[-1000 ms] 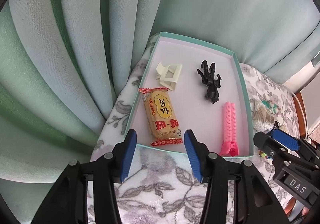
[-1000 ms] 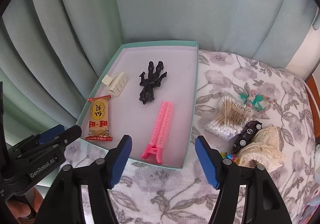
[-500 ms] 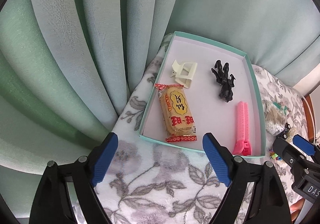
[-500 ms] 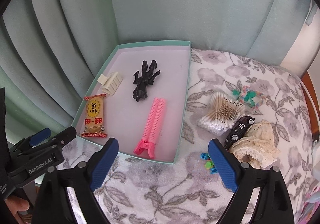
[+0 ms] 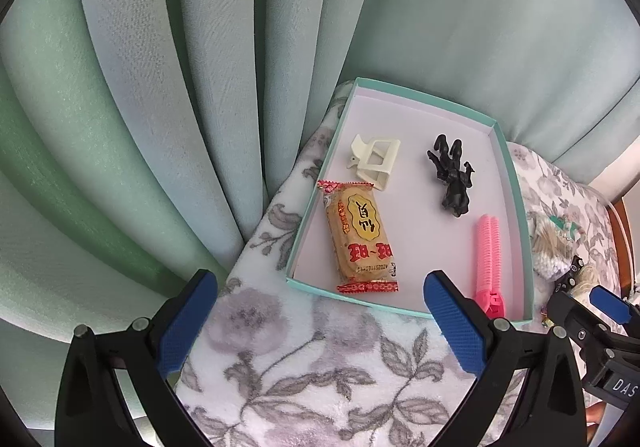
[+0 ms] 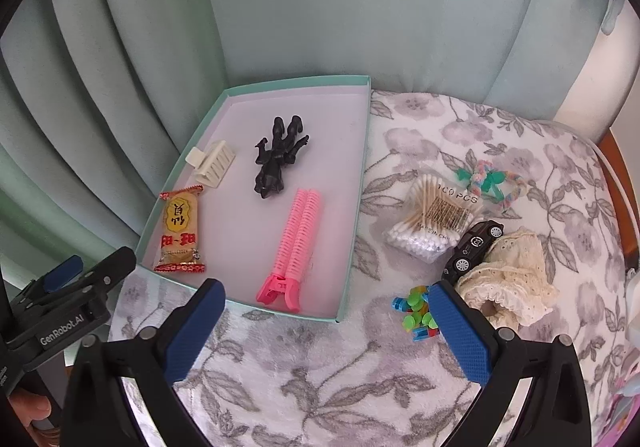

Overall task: Organize objects
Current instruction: 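Withdraw both open tools from the box lid toward the remaining items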

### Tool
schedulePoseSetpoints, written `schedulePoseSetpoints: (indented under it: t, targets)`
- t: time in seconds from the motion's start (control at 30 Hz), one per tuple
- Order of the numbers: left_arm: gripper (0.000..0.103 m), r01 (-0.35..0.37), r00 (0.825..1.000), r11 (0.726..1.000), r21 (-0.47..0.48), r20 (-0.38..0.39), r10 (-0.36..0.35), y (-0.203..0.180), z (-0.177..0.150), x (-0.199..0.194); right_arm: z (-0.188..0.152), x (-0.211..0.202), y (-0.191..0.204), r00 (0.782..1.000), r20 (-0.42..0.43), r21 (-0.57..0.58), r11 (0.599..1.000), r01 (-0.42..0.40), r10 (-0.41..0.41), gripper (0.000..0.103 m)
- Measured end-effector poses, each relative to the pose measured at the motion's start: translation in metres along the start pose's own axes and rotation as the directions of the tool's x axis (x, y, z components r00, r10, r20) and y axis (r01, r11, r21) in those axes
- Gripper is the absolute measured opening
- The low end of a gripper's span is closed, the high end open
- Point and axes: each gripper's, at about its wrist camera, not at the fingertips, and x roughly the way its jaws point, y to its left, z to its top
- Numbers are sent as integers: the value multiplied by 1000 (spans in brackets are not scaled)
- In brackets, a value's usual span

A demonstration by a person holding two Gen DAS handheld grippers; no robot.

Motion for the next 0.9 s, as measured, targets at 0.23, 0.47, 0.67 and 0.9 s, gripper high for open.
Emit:
schedulePoseSetpoints:
  t: [0.23,0.47,0.67,0.9]
  targets:
    - [103,6,1000,1000,4,8,-6,-6,-2,-8,-1,-11,-4,1000,17,12,1000,-6,6,103]
    - [103,57,998,998,18,23,-57,-23,-7,-25,-15,-30,-22,999,51,37,999,-8,6,103]
    - [103,107,992,990,89,51,-112,-58,-18,-44,-35,-51,-55,997,79,89,996,19,-26,103]
    - [103,157,985,972,177,46,-167,-105,-34,-58,-56,-77,-102,992,108,148,987,55,-71,103]
